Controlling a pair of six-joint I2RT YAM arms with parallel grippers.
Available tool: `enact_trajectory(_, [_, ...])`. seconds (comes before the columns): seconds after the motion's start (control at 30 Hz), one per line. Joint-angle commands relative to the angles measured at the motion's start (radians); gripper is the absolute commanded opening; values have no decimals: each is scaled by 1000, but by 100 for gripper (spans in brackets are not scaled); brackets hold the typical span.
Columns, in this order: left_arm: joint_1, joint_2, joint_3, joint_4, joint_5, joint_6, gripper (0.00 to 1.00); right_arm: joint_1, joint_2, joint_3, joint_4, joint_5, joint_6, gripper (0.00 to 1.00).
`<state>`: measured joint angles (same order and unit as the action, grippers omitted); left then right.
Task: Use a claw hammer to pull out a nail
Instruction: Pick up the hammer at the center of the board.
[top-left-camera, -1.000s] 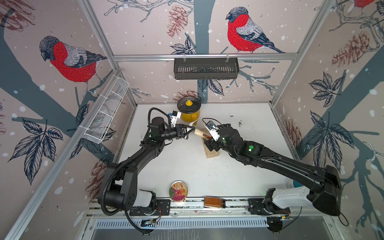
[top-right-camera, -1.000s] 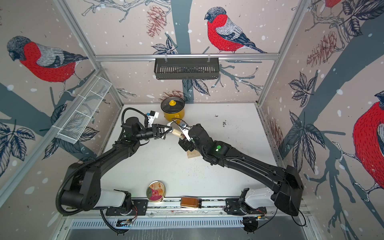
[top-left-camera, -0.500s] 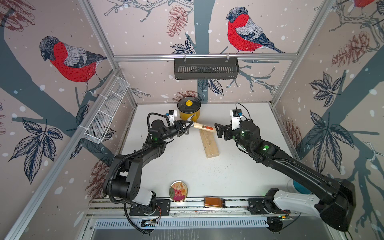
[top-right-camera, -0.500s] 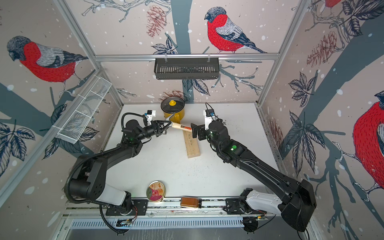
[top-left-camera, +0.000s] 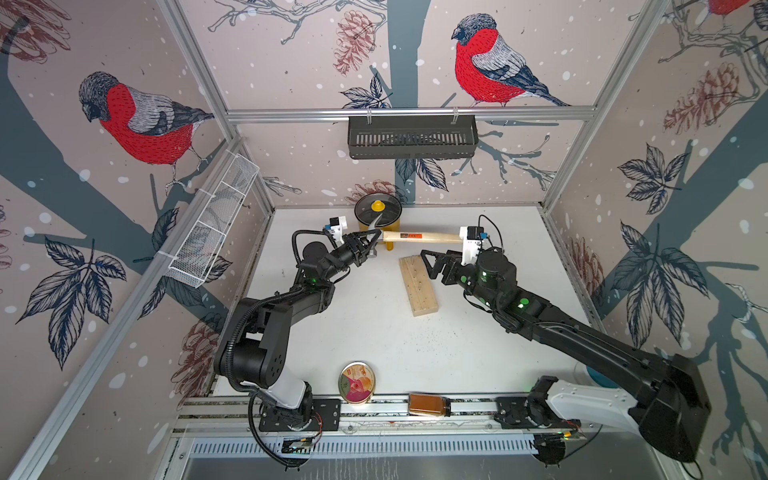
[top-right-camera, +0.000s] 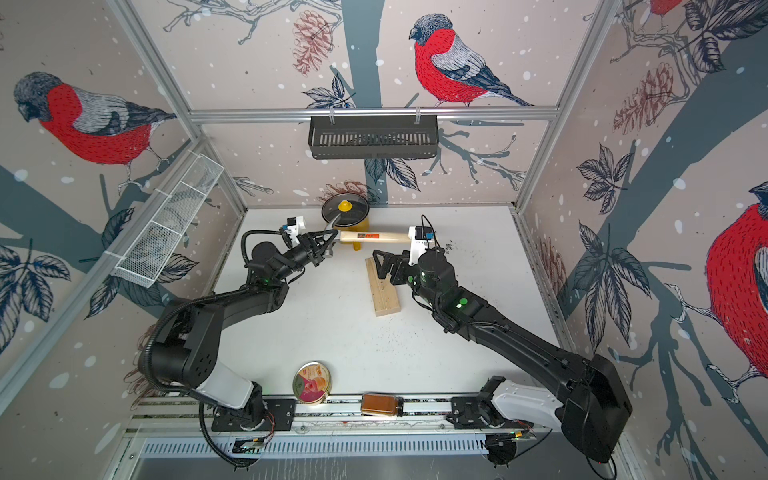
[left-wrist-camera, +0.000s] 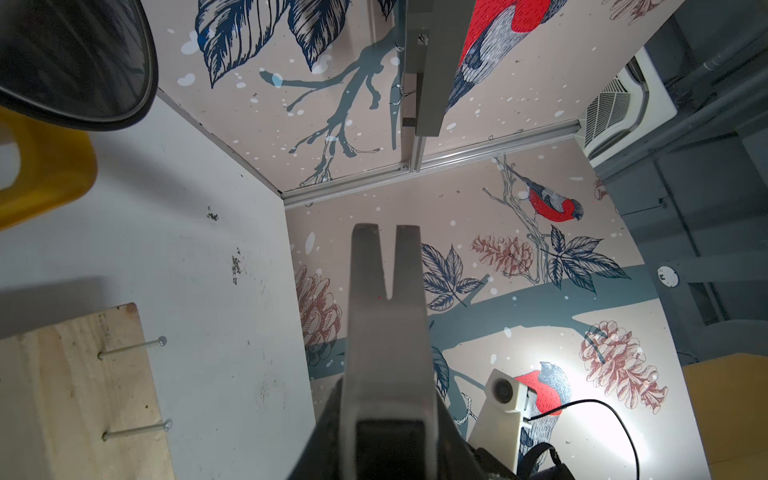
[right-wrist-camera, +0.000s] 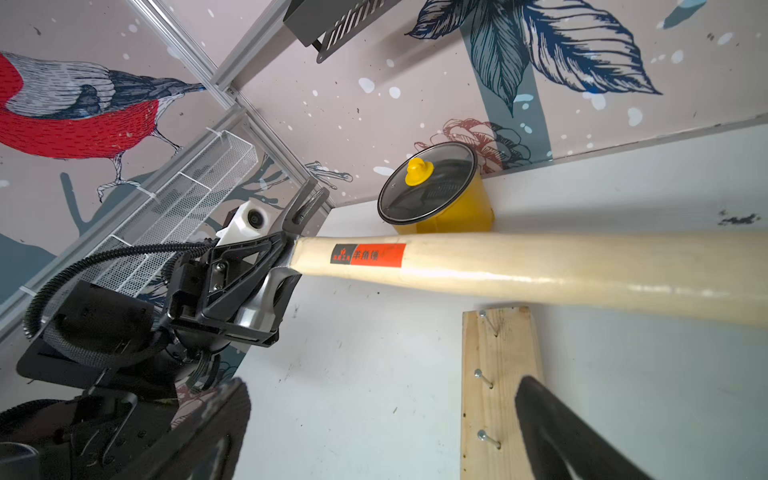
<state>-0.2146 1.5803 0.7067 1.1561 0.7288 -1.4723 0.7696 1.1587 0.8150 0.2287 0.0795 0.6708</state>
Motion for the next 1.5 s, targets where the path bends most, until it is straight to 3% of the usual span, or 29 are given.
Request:
enact_trajectory(0.0, [-8, -2, -3, 212, -55, -55, 0, -1, 2, -26, 124, -17, 91, 96])
enact_trajectory(0.27, [-49, 6, -1, 253, -140, -75, 0, -7, 4, -102, 294, -28, 193, 79])
enact_trajectory(0.53, [-97, 17, 5, 267, -229, -81, 0, -15, 23, -166, 447, -6, 276, 57])
enact_trajectory(0.83, [-121, 62, -9, 385, -298, -154, 0, -26, 90, -231, 675, 3, 387, 50])
enact_trajectory(1.47, [-187, 129, -26, 532, -387, -205, 0, -55, 298, -191, 939, -57, 509, 49])
